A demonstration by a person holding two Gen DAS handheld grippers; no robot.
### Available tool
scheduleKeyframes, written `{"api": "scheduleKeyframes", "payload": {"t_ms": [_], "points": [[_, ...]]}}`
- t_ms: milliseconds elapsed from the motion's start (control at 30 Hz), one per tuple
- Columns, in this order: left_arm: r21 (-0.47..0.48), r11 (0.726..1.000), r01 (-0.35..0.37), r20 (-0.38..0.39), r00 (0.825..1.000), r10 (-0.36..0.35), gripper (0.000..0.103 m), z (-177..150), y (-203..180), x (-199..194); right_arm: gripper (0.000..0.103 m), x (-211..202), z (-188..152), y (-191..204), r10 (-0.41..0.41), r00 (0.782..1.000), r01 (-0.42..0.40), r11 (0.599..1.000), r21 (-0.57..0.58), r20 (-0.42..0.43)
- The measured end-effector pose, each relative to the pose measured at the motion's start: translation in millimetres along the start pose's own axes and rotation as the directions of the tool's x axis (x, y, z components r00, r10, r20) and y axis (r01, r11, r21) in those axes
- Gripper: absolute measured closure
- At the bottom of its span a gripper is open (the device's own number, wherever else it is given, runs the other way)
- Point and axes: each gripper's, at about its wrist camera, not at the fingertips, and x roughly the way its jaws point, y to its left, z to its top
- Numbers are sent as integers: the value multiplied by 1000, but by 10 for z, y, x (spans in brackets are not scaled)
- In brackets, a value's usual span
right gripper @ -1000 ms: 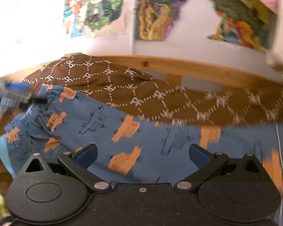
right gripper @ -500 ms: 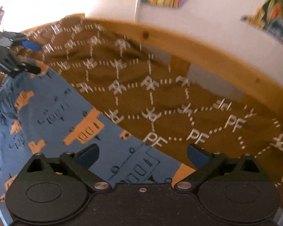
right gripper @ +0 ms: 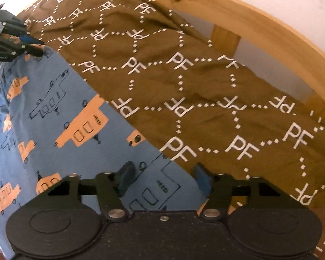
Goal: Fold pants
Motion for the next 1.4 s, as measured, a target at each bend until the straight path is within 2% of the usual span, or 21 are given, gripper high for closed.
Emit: {"api": "scheduleKeyframes", "payload": {"t_ms": [33,167,267,400,600,700,833,967,1133,1267,1333,1400], "points": [[6,1000,-13,-4,1000,13,96,13,-21,17,54,-4,-3,6,0,1000,0,1000,-2,0],[-14,999,-46,1,999,46,101,30,-51,10,93,-54,-5,32,-40,999,40,999,-4,13],[-37,998,-59,17,998,60,102,29,-73,-42,100,-98,-4,111,-71,997,71,997,-28,24],[-77,995,-64,40,997,67,102,34,-54,-130,102,-184,2,209,-104,993,107,993,-44,61],[-144,983,-110,80,989,123,102,91,22,-241,102,-320,102,257,-166,978,175,983,-62,129],[-209,969,-131,110,982,157,102,125,102,-302,102,-400,214,216,-221,959,232,972,-40,176],[-267,946,-183,137,965,226,102,199,159,-323,102,-478,463,106,-325,910,336,942,2,258],[-301,924,-234,117,953,279,102,276,198,-220,102,-326,700,52,-387,884,396,918,20,264],[-318,914,-252,73,955,288,102,271,259,-35,102,-14,813,23,-418,881,419,907,44,221],[-324,916,-236,65,961,270,102,237,298,23,102,139,792,31,-417,887,414,908,59,200],[-317,922,-223,77,963,259,102,221,307,18,102,151,777,33,-413,887,410,910,59,205],[-286,941,-179,89,973,212,98,207,300,12,102,129,763,25,-406,888,403,913,63,214]]}}
